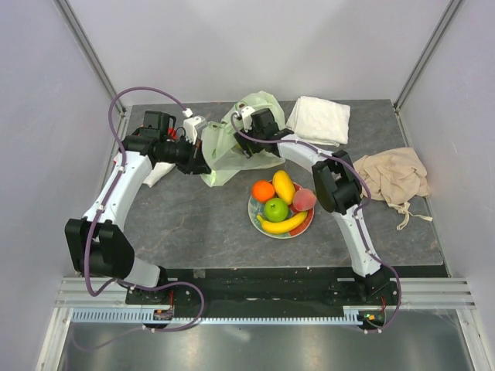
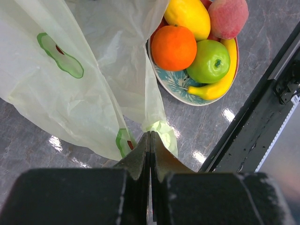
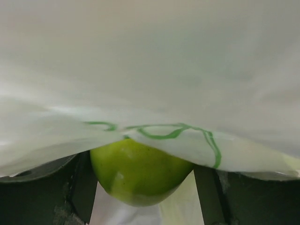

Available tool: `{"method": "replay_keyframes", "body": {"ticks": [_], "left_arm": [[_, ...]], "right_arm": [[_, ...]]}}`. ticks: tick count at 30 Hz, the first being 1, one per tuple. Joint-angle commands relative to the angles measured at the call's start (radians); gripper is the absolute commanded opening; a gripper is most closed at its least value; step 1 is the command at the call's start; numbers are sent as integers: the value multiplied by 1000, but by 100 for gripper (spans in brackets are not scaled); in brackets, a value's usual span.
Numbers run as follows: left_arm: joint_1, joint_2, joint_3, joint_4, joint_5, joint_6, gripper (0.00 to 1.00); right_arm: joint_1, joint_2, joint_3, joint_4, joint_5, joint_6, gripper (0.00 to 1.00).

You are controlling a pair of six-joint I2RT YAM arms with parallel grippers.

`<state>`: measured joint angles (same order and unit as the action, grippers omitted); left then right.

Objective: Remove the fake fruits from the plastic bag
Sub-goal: Take out the fake fruit from the plastic bag, then place the fake fruit on the plate.

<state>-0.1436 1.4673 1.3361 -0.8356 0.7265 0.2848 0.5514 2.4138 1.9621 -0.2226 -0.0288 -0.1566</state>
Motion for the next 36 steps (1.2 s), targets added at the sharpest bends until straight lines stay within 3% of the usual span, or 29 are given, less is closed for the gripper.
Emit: {"method": "replay_keyframes", "body": {"ticks": [1,7,15,20,36], "left_arm": [[-5,7,38,1,-22,4,2],[-5,16,60,3,-62,-1,2],[-4,45,115,13,-139,2,2],[-4,71,141,12,-142,7,2],[-4,88,135,-3,-167,44,2]], "right_arm": [[-7,-183,-6,2,-144,19,60],[-31,-396,-132,-119,-347,6,61],[-59,-556,-388,-242,-532,-104,61],[-59,-686,-526,-262,-577,-224,60],[-68,-949,-669,-567,-546,-590,60]]}}
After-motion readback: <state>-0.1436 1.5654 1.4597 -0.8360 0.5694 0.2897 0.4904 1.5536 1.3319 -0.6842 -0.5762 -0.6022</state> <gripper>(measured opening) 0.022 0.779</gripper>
